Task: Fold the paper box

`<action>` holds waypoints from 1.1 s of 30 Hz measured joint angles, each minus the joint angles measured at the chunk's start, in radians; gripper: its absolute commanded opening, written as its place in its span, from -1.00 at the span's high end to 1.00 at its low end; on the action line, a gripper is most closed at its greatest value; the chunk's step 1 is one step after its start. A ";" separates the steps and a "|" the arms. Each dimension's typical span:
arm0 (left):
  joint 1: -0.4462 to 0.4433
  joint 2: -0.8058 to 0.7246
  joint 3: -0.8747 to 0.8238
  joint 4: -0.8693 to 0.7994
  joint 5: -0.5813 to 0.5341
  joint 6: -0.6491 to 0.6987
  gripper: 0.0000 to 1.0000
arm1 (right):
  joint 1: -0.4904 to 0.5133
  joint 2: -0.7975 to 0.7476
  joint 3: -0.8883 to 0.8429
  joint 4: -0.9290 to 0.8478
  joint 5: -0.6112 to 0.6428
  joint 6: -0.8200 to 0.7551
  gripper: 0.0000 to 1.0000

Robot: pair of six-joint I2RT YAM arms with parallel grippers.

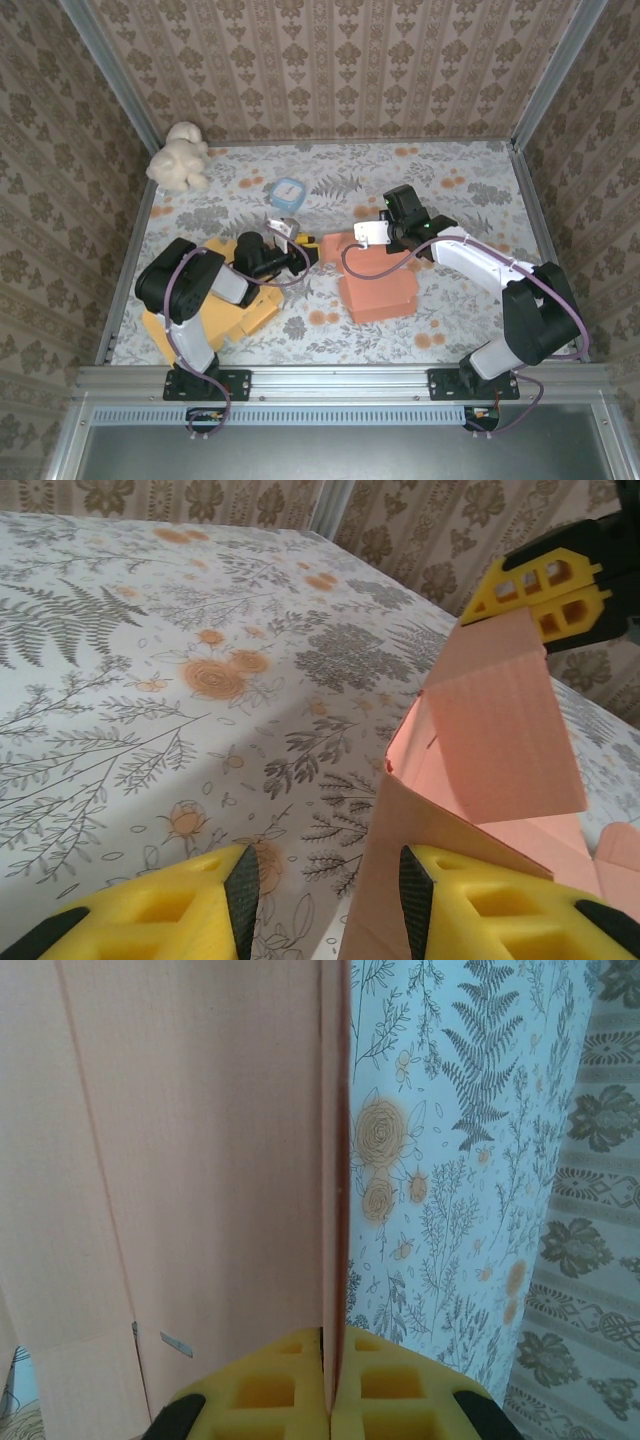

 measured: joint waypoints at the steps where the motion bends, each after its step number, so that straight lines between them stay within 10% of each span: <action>1: -0.001 0.002 0.003 0.001 0.008 0.000 0.10 | 0.000 0.000 0.000 0.005 0.000 0.000 1.00; 33: -0.114 0.125 0.105 0.021 0.012 -0.008 0.12 | 0.016 -0.038 -0.228 0.400 0.112 -0.087 1.00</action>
